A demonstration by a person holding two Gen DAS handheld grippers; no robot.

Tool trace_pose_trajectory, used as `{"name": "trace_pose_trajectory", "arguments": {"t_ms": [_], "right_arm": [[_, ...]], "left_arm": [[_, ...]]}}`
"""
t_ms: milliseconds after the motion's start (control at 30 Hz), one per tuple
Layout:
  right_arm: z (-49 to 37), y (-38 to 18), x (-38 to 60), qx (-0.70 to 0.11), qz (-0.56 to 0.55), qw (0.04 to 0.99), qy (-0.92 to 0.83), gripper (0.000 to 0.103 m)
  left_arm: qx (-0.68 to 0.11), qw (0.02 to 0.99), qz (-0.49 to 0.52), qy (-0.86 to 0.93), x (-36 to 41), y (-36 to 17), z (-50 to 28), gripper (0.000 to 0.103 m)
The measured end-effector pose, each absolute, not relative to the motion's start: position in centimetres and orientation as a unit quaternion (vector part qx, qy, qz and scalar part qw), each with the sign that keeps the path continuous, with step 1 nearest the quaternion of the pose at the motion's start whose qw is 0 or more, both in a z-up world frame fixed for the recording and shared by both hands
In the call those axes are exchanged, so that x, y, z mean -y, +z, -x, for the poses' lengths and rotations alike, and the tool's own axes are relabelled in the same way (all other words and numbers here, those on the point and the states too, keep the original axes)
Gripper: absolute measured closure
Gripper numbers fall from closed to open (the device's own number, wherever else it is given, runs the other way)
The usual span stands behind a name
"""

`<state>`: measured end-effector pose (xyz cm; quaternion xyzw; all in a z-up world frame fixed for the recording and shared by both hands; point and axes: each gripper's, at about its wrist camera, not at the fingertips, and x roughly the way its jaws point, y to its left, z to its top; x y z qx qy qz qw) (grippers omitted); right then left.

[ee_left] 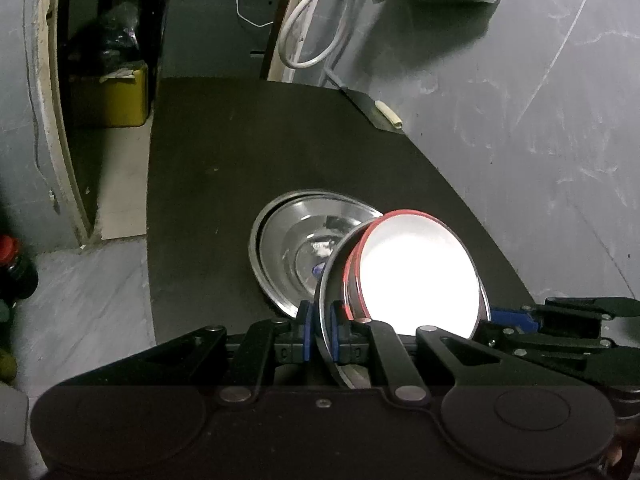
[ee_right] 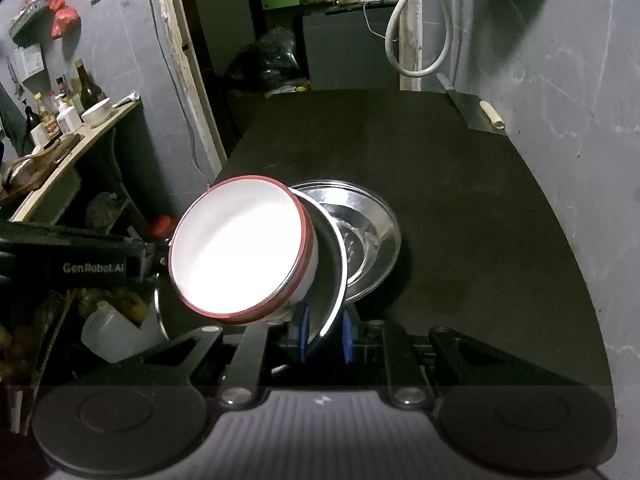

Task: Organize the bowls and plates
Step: 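Lift the pot holding the bowls and carry it over the plate stack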

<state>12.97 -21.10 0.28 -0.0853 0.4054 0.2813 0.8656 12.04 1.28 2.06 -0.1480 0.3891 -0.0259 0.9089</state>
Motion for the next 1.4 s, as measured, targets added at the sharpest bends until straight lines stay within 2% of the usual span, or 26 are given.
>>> {"name": "trace_pose_trajectory", "arguments": {"t_ms": [767,1400], "right_arm": [[-17.0,-0.1,21.4,-0.417,0.118,0.854,0.289,0.084],[-21.1,-1.1,18.2,-0.450,0.175,0.803,0.350,0.083]], "left_arm": [[-0.387,0.905,0.176,-0.016,-1.0,1.1,-16.1,0.097],[-0.388,0.889,0.236,0.061,-2.7,-0.1,-17.4,0.097]]}}
